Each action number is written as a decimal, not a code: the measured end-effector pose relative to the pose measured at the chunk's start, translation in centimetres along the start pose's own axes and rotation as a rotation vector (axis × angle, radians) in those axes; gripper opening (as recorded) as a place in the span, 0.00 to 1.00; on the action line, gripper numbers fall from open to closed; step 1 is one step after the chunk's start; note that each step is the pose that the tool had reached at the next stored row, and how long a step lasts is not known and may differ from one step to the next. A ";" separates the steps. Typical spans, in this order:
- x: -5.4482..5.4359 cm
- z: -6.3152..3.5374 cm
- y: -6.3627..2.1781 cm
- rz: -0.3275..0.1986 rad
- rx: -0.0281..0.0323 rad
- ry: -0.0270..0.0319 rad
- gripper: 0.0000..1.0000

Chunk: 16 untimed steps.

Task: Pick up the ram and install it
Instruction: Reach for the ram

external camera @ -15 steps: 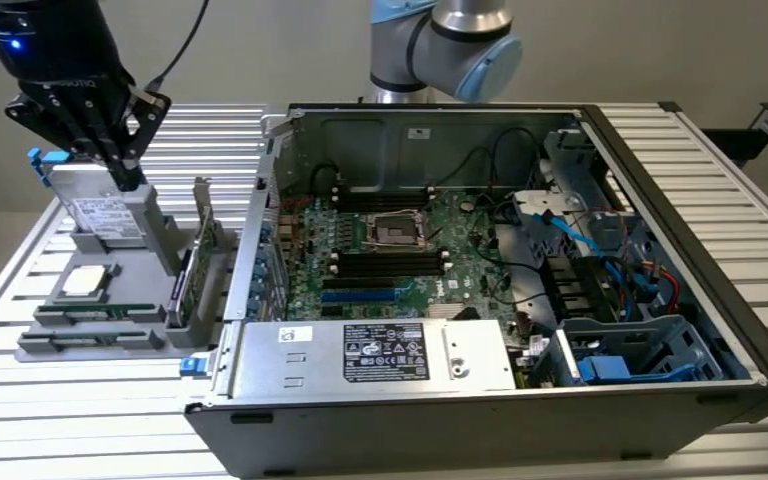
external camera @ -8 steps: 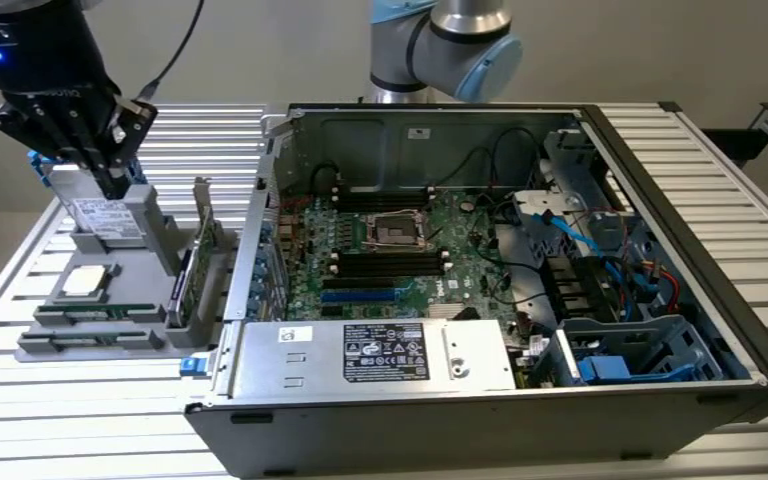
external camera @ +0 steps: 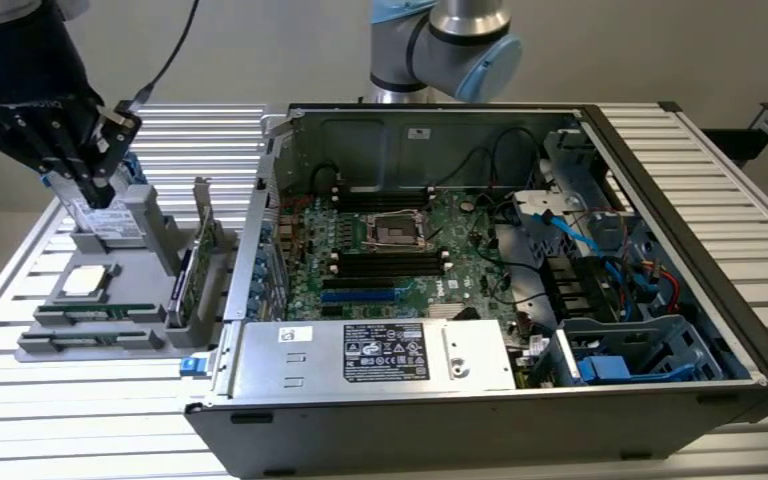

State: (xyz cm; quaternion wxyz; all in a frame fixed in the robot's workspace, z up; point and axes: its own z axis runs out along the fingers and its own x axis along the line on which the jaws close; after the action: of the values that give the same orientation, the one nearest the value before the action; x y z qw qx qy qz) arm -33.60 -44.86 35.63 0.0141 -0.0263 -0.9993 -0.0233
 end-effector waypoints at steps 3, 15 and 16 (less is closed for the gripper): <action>0.4 0.16 -0.30 -0.002 0.0004 0.0037 0.10; 1.9 0.87 -1.63 -0.009 0.0013 0.0201 0.10; 2.0 0.94 -1.77 -0.009 0.0015 0.0221 0.10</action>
State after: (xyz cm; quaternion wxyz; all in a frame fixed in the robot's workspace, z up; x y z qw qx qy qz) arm -35.72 -46.48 34.67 0.0251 -0.0214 -0.9992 -0.0229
